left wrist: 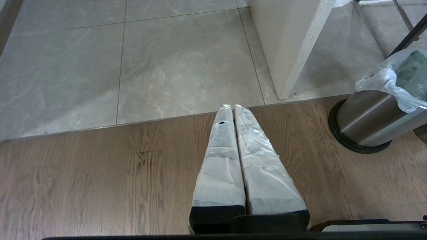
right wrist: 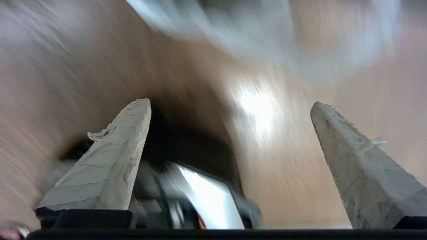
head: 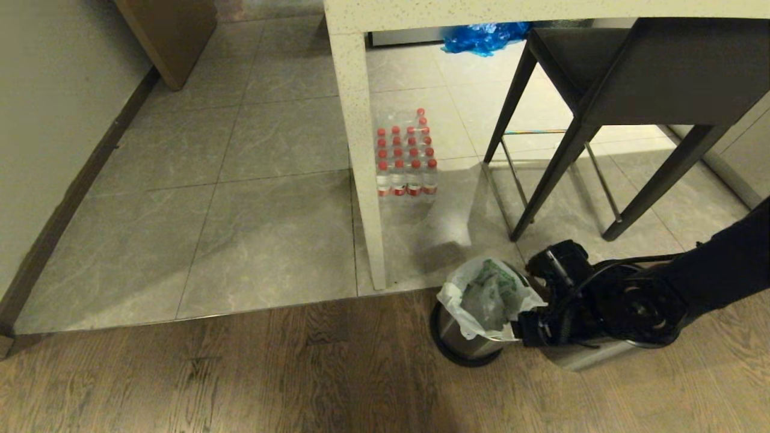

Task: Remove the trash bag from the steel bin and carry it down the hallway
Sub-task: Pick up the trash bag

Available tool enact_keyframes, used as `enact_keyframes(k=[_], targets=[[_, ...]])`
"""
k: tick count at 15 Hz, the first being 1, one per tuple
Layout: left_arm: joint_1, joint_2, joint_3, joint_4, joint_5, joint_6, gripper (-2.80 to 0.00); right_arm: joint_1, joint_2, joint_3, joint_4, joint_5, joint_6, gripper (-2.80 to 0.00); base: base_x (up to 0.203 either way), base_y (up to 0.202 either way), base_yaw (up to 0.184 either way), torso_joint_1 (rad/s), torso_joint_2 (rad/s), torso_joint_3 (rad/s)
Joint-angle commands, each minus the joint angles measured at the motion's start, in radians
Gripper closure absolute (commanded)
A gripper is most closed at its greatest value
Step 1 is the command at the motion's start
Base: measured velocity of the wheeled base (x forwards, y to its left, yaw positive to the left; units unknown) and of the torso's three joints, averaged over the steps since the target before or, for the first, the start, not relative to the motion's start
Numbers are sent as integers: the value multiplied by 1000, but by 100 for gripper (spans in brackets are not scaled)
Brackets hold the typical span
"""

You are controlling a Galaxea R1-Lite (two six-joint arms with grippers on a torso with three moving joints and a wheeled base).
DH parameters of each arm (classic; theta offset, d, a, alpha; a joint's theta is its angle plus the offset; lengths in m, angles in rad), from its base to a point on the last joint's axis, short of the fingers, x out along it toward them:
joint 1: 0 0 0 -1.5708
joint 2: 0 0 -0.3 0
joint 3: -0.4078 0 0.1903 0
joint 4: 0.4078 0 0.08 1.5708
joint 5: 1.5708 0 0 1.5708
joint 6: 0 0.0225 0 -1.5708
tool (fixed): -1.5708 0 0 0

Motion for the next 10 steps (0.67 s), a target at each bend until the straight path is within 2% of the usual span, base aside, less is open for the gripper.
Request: enact_keyframes(k=[1, 2, 3, 5, 7, 10], targets=[[0, 1, 0, 0, 0, 0, 0, -20, -17, 69, 14, -2, 10, -280, 0, 0, 0, 0, 0, 0], [0, 1, 0, 0, 1, 0, 0, -31, 14, 76, 17, -3, 35, -280, 0, 0, 0, 0, 0, 0], [0, 1, 0, 0, 0, 0, 0, -36, 49, 61, 5, -3, 94, -280, 0, 0, 0, 0, 0, 0], [0, 1, 0, 0, 0, 0, 0, -39, 119, -1, -71, -6, 143, -280, 0, 0, 0, 0, 0, 0], [0, 1, 0, 0, 1, 0, 0, -39, 193, -62, -144, -19, 147, -280, 0, 0, 0, 0, 0, 0], [0, 1, 0, 0, 0, 0, 0, -38, 286, -142, -173, -45, 123, -280, 0, 0, 0, 0, 0, 0]])
